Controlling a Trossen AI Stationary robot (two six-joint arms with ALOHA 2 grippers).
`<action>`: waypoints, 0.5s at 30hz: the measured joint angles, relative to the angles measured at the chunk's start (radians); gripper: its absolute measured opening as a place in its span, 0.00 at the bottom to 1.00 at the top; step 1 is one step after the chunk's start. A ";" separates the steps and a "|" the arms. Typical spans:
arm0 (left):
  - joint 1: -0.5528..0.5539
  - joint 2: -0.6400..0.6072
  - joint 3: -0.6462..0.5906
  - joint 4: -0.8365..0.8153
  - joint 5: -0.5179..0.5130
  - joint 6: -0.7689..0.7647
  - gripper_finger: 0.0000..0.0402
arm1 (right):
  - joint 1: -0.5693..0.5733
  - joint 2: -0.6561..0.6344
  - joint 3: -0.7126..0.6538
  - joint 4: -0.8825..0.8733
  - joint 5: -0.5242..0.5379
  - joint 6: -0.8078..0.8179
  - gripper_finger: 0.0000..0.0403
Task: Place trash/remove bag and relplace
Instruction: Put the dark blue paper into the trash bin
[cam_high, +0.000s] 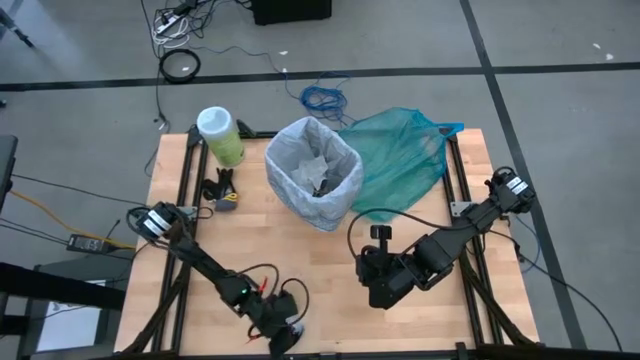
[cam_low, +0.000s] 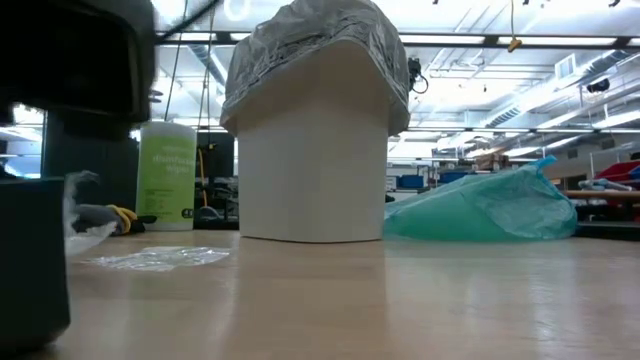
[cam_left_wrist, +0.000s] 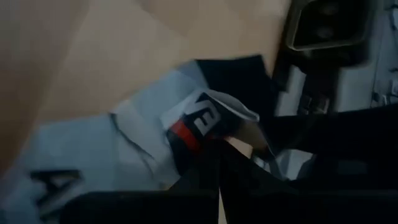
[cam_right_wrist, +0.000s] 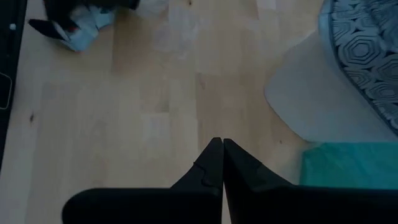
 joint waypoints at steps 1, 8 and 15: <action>0.018 0.010 0.001 -0.006 0.008 0.003 0.01 | 0.000 -0.003 0.000 -0.006 0.001 0.000 0.00; 0.186 0.015 -0.001 0.044 -0.052 0.127 0.01 | 0.000 -0.006 0.000 -0.018 0.000 0.013 0.00; 0.304 0.024 0.064 0.049 0.022 0.225 0.01 | 0.000 -0.006 0.000 -0.032 -0.001 0.123 0.00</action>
